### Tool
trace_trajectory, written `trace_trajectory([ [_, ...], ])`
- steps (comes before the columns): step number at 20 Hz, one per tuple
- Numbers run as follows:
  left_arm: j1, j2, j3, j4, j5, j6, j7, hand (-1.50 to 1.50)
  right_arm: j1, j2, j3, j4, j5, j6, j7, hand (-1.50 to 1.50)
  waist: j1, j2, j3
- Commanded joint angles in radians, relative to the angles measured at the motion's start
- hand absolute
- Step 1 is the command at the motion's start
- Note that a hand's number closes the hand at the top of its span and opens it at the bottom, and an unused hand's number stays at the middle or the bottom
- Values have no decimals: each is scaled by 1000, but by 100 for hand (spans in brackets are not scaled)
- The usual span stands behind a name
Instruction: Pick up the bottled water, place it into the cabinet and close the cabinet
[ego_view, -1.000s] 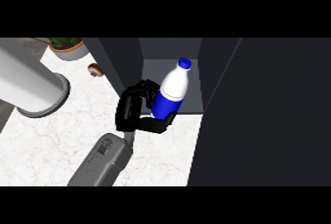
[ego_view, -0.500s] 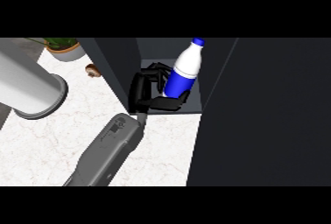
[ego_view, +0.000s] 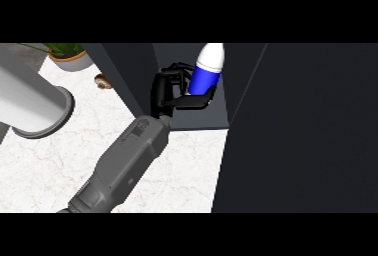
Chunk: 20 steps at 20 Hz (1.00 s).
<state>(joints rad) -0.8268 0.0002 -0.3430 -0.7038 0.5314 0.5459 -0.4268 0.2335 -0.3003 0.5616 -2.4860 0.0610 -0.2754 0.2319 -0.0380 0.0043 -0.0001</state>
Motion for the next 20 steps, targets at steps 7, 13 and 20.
trace_trajectory([
  [7, -122, 0, 16, 286, 54, 67, -127, 150, 79, -25, 10, -111, -28, 33, -24, -150, -24, 6, 0],
  [13, -179, 0, 39, 397, 62, 102, -187, 150, 59, -27, 1, -88, -33, 49, -34, -150, -35, 12, -1],
  [20, -302, 0, 49, 553, -13, 116, -179, -150, 75, -41, -47, -48, -85, 89, -103, -150, -42, 19, 0],
])
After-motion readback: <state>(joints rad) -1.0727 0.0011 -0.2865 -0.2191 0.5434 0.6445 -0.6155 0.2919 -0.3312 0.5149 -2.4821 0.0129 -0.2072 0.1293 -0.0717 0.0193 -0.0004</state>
